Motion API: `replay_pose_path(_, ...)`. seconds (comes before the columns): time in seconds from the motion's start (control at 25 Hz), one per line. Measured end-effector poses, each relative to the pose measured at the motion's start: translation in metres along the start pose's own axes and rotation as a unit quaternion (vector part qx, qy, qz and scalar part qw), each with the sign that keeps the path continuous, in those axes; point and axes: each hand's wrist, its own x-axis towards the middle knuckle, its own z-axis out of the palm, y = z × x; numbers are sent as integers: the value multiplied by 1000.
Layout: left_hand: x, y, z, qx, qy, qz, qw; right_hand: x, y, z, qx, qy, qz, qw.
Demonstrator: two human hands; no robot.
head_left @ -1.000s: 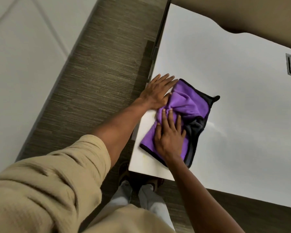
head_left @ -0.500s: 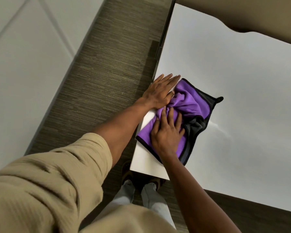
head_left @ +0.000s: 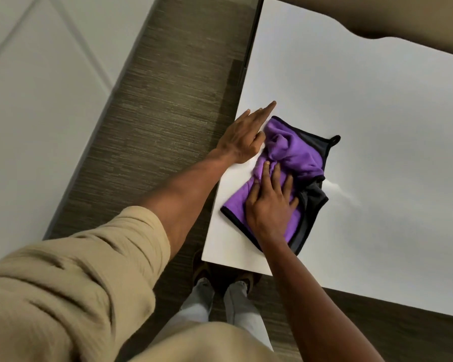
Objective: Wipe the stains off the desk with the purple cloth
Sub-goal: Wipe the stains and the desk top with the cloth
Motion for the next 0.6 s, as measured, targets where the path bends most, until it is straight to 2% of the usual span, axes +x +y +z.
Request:
replay_pose_path(0.08, -1, 1, -1, -22, 7, 8, 1000, 4, -12, 4, -1, -12, -43, 999)
replay_pose_path(0.2, -1, 2, -3, -25, 20, 27, 999, -19, 9, 4, -19, -33, -171, 985)
replay_pose_path(0.28, -6, 8, -8, 16, -9, 21, 1000, -39, 40, -2, -38, -42, -230, 972)
replay_pose_path(0.32, -11, 9, -10, 48, -33, 26, 998, -46, 57, -7, -42, -40, -230, 972)
replay_pose_path(0.4, -25, 9, -11, 104, -62, 55, 991, -46, 80, -15, -30, -21, -160, 986)
replay_pose_path(0.52, -43, 15, -8, 95, -73, 71, 990, -26, 61, -13, 16, 14, -5, 1000)
replay_pose_path(0.6, -46, 25, -4, 54, -42, 88, 994, -28, 33, -7, 34, 22, 13, 999)
